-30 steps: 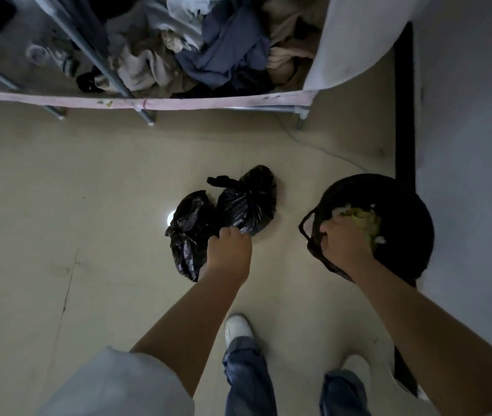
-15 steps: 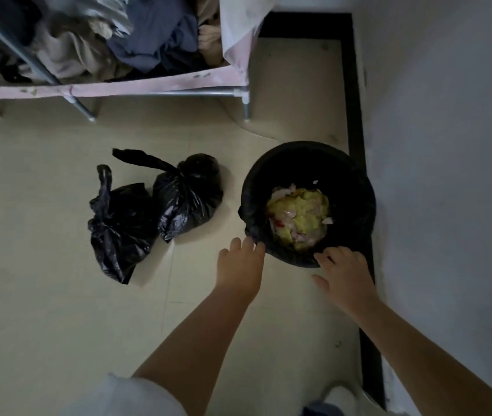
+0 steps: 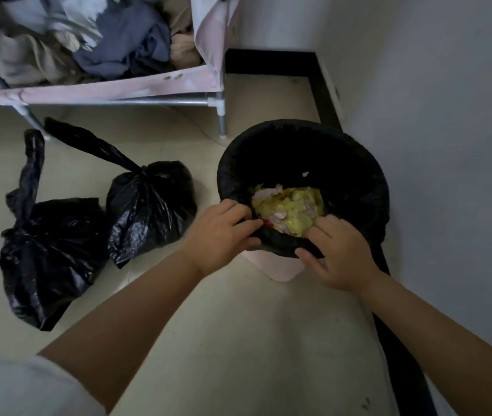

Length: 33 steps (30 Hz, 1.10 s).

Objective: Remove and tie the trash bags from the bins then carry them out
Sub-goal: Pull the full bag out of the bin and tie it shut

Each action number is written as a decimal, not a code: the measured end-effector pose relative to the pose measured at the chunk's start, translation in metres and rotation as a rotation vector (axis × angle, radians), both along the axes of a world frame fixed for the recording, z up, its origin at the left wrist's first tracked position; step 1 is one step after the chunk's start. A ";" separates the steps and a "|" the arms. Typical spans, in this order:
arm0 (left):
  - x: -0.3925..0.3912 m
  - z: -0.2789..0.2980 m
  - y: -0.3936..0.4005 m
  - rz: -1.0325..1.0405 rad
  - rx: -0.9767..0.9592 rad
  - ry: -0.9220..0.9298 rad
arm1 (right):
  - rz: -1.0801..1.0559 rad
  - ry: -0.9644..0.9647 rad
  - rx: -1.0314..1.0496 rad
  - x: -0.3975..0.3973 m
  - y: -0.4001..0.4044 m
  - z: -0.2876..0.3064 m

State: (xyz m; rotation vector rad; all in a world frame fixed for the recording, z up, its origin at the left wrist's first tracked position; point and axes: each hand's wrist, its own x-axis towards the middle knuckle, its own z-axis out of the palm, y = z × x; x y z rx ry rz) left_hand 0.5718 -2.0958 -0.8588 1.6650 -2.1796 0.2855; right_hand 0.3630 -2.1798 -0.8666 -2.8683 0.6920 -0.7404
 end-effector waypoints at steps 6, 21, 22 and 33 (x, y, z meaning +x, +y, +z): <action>-0.001 -0.005 0.003 -0.034 -0.056 0.049 | -0.074 -0.028 0.056 0.005 0.003 0.002; -0.028 0.020 0.005 0.220 0.113 -0.031 | -0.150 0.136 0.345 0.024 -0.010 0.030; -0.027 0.021 0.001 0.291 0.142 -0.009 | -0.163 0.129 0.338 0.027 -0.013 0.033; -0.038 0.030 -0.024 0.556 0.263 0.163 | -0.163 0.107 0.396 -0.003 -0.015 0.045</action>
